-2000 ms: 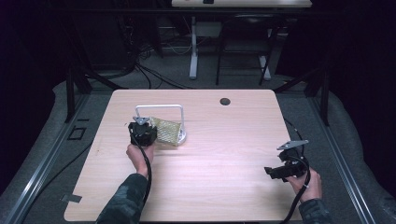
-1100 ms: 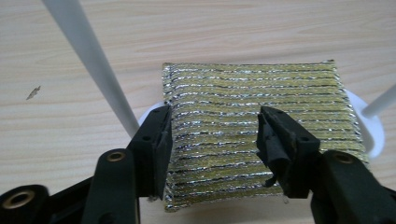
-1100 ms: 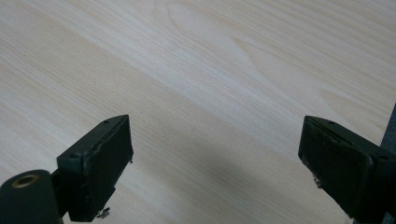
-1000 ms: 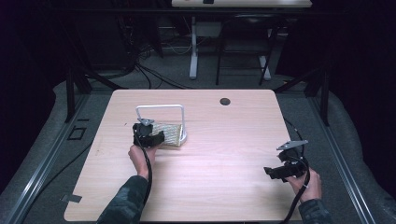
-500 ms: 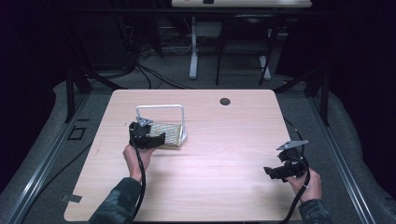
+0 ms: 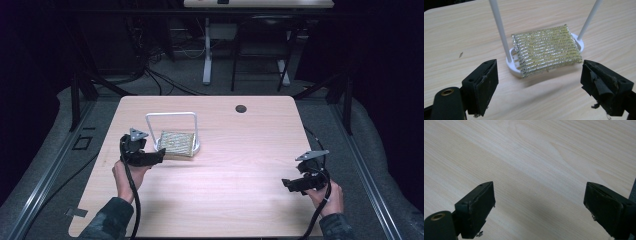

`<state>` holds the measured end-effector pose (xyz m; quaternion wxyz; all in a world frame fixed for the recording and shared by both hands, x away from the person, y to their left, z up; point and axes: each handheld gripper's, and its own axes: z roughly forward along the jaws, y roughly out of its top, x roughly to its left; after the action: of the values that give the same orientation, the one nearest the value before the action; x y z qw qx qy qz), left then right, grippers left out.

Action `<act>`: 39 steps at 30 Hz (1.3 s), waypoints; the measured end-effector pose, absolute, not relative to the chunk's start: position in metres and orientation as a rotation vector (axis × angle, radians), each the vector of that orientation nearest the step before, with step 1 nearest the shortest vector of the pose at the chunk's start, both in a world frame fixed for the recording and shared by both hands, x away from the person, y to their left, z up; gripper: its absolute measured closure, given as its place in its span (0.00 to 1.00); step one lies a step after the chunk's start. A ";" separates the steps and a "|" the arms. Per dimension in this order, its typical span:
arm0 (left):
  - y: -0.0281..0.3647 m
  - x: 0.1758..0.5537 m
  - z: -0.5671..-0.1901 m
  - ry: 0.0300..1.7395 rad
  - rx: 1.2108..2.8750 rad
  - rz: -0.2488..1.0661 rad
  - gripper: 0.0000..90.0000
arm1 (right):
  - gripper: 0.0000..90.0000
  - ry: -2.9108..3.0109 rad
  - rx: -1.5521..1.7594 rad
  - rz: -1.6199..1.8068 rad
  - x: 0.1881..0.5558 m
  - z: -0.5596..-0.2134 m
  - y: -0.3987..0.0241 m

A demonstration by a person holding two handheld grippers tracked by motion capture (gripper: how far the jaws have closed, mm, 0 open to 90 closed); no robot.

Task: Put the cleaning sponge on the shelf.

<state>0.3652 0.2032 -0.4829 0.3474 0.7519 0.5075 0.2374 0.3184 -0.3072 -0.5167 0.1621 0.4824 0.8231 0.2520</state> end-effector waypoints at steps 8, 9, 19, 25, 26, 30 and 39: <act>0.231 0.343 -0.485 1.355 1.956 0.621 0.11 | 0.11 2.348 1.373 0.714 0.318 -0.516 -0.306; 0.234 0.341 -0.486 1.364 1.953 0.618 0.11 | 0.11 2.348 1.374 0.716 0.318 -0.516 -0.306; 0.267 0.315 -0.502 1.440 1.981 0.604 0.07 | 0.11 2.355 1.362 0.708 0.318 -0.517 -0.303; 0.281 0.304 -0.519 1.498 2.025 0.562 0.01 | 0.12 2.358 1.370 0.694 0.317 -0.518 -0.302; 0.282 0.303 -0.521 1.506 2.029 0.557 0.00 | 0.12 2.362 1.367 0.695 0.317 -0.519 -0.301; 0.288 0.298 -0.526 1.521 2.026 0.543 0.00 | 0.12 2.362 1.364 0.694 0.318 -0.519 -0.301; 0.296 0.299 -0.540 1.553 2.066 0.484 0.00 | 0.12 2.382 1.362 0.672 0.321 -0.524 -0.300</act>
<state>0.2993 0.2960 -0.5397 0.2531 0.7601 0.5714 0.1780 0.3209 -0.3005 -0.5235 0.1577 0.4762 0.8327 0.2348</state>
